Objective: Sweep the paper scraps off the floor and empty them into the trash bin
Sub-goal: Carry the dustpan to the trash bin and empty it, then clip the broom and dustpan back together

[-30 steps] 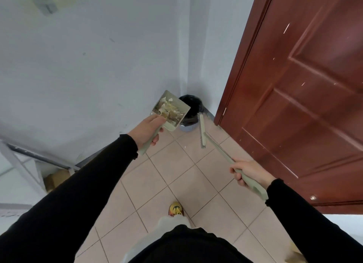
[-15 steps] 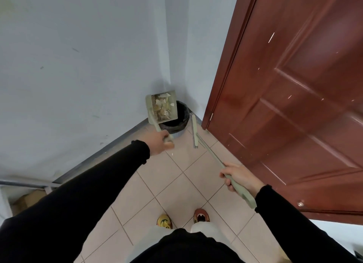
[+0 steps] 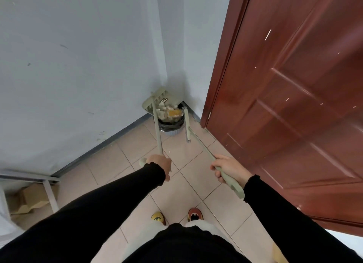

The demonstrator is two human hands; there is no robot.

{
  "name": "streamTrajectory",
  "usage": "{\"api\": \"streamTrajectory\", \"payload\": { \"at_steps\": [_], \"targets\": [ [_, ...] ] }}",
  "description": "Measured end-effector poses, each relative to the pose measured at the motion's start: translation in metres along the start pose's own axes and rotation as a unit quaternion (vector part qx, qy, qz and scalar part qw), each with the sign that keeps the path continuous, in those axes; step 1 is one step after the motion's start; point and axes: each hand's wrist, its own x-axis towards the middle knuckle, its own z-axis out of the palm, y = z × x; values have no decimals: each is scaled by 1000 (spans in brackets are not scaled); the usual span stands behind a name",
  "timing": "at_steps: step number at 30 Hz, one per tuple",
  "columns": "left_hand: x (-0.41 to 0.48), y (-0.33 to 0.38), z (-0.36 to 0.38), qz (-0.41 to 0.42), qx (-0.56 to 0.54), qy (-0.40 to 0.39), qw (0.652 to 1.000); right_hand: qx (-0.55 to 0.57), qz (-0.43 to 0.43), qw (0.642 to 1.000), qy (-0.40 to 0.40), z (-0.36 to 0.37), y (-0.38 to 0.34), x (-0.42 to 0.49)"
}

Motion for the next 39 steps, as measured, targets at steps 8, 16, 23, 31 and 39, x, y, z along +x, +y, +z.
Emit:
{"api": "streamTrajectory", "payload": {
  "at_steps": [8,16,23,31,39],
  "targets": [
    [-14,15,14,-35,97,3,995,-14,-3,1000,3,-1,-4,-1],
    [-22,-2,5,-48,9,5,999,-13,3,1000,6,-3,-5,-8],
    [-67,-48,-31,-31,-127,123,984,-20,-7,1000,-17,11,-24,-24],
    [-157,-119,-85,-72,-374,186,906,-26,-62,988,-142,56,-73,-66],
    [-234,-188,-104,-153,-373,266,875,-96,-149,958,-227,117,-143,-105]
  ]
}}
